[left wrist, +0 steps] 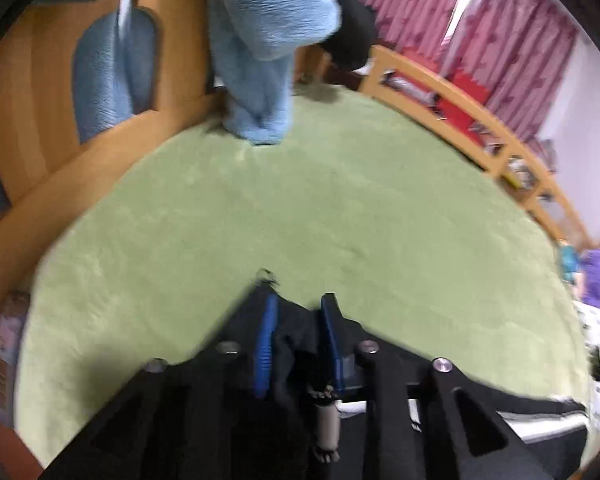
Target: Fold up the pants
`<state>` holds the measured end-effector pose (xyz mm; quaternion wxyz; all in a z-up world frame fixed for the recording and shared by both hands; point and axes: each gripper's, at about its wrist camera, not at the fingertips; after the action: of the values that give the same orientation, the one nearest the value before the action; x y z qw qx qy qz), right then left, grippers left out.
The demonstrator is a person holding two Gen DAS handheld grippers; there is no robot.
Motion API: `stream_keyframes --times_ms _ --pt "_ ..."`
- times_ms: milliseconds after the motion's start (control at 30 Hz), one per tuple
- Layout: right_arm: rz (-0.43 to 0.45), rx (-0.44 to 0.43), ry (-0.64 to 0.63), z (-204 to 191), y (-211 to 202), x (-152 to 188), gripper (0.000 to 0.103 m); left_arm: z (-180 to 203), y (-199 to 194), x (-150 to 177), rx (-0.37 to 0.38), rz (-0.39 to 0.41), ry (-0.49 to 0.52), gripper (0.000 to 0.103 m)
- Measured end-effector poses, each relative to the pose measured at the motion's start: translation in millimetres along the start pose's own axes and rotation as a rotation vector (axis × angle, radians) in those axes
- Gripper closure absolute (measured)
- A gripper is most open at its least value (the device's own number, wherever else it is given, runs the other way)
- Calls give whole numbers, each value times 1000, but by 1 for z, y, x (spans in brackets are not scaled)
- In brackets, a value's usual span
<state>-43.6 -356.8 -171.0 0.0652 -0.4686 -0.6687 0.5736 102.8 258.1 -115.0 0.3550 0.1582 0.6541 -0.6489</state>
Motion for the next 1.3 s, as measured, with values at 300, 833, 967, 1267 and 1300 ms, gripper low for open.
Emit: stream_keyframes --times_ms 300,833,967,1267,1300 --pt "-6 23 -13 -8 6 1 46 -8 -22 29 162 -8 4 36" --pt "-10 77 -12 -8 4 5 46 -39 47 48 93 -77 -3 95" --pt "0 82 11 -1 -2 5 46 -49 26 37 101 -3 -18 97" --pt "77 83 83 49 -29 -19 38 -3 14 46 -23 -89 75 41" --pt "101 81 113 63 -36 -27 35 3 7 46 -24 -74 87 39"
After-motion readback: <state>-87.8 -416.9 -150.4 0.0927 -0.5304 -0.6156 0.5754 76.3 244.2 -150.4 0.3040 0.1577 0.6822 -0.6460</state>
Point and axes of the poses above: each gripper's, at about its wrist camera, not at the fingertips, and y roughly the way its jaws point, z to its right, x to its underside, and after that the axes turned 13 degrees about y, right-handed
